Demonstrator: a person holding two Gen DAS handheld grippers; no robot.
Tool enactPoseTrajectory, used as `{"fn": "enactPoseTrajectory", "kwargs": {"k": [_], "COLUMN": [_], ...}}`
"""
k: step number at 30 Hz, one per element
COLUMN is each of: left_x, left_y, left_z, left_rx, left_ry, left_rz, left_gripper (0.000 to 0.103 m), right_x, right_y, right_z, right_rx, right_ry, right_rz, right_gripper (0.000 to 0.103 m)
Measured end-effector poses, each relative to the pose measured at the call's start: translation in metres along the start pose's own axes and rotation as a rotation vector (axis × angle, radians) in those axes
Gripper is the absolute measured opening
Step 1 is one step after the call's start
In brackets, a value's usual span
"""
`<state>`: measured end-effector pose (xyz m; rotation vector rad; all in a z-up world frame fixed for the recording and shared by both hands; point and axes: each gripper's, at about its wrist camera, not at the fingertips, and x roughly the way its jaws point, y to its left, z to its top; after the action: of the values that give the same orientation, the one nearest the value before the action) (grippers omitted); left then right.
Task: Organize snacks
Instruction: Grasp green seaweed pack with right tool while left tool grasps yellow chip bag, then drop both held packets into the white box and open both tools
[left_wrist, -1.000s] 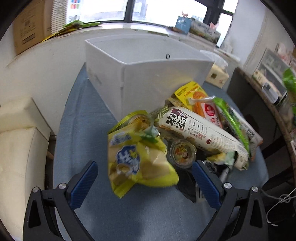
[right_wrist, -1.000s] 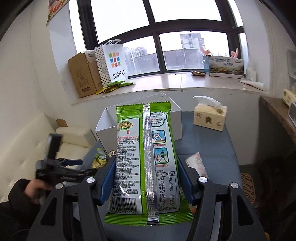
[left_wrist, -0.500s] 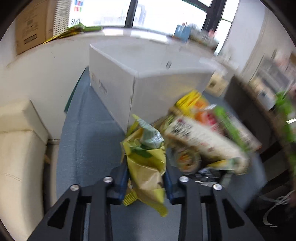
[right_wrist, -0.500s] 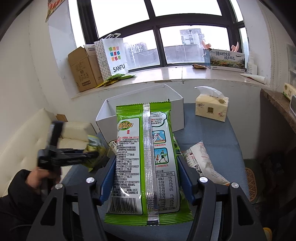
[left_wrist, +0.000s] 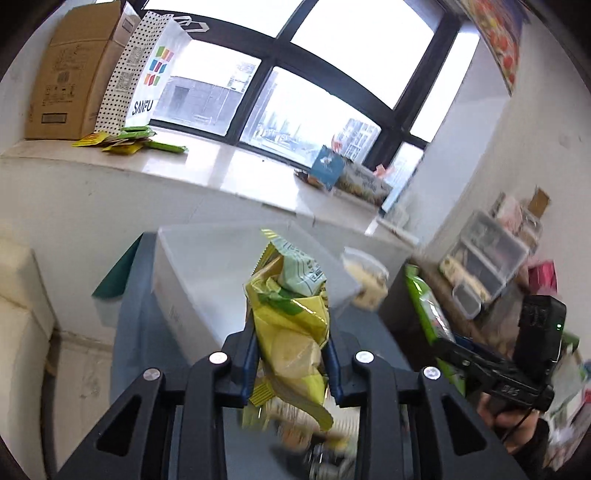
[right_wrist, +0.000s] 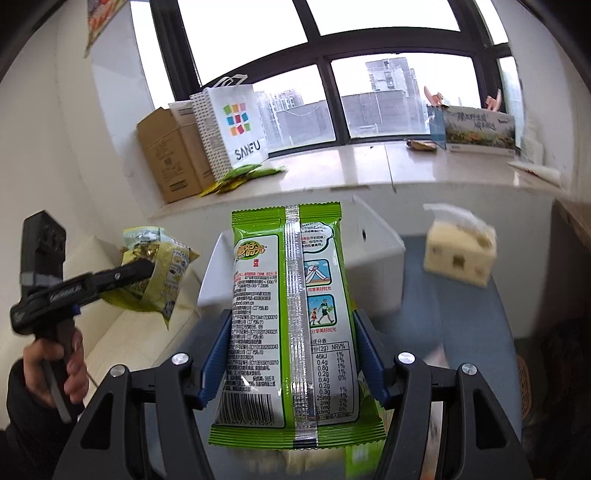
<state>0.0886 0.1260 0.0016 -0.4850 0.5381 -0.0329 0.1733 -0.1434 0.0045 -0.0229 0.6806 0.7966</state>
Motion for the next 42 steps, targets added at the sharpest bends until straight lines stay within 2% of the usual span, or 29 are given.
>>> {"fn": "enactPoseTrajectory", "kwargs": {"k": [3,7,11,12,13,14,15,17,20,23,27,33,36,40,42], "left_x": [0.032,0.074,0.107,0.114,0.119,0.124,0.126,0.124,0.119,0.105,0.079,0.032,0.018,-0.003,-0.007], "left_y": [0.005,0.013,0.028,0.032,0.035,0.039,0.042,0.049,0.057,0.051,0.035,0.002,-0.024,-0.046,-0.058], "left_z": [0.028,0.051,0.057,0.058,0.058,0.059,0.057,0.053,0.052,0.048,0.045,0.037,0.021,-0.013,-0.032], "left_rx": [-0.036,-0.019,-0.005,0.002,0.007,0.008,0.006,-0.02,-0.047,-0.011,0.045,0.118,0.214,0.235,0.27], "left_ry": [0.016,0.06,0.103,0.109,0.118,0.135,0.139,0.141,0.146,0.109,0.042,-0.07,-0.016,0.017,0.05], "left_rz": [0.003,0.067,0.117,0.152,0.184,0.216,0.23,0.229,0.239,0.248,0.273,0.208,0.175,0.083,0.062], "left_gripper": [0.033,0.034,0.037,0.052,0.084,0.101,0.103,0.103,0.103,0.103,0.103,0.103,0.103,0.103,0.103], "right_x": [0.044,0.106,0.154,0.164,0.172,0.178,0.183,0.185,0.174,0.154,0.117,0.051,0.025,-0.011,-0.028], "right_y": [-0.005,-0.015,-0.029,-0.034,-0.037,-0.041,-0.046,-0.054,-0.063,-0.064,-0.053,-0.02,-0.009,-0.002,-0.003], "right_z": [0.042,0.088,0.109,0.112,0.113,0.113,0.113,0.109,0.106,0.108,0.11,0.082,0.058,0.019,0.0], "right_rx": [-0.014,-0.039,-0.026,-0.014,-0.003,0.014,0.032,0.055,0.102,0.12,0.051,-0.075,-0.107,-0.134,-0.118], "right_ry": [0.042,0.109,0.182,0.2,0.218,0.229,0.236,0.22,0.163,0.099,0.01,-0.012,0.01,-0.01,-0.027], "right_rz": [-0.019,-0.059,-0.079,-0.067,-0.065,-0.072,-0.084,-0.1,-0.046,-0.009,-0.002,0.02,0.013,-0.016,0.006], "right_gripper": [0.067,0.067,0.07,0.075,0.088,0.096,0.103,0.103,0.103,0.103,0.103,0.103,0.103,0.103,0.103]}}
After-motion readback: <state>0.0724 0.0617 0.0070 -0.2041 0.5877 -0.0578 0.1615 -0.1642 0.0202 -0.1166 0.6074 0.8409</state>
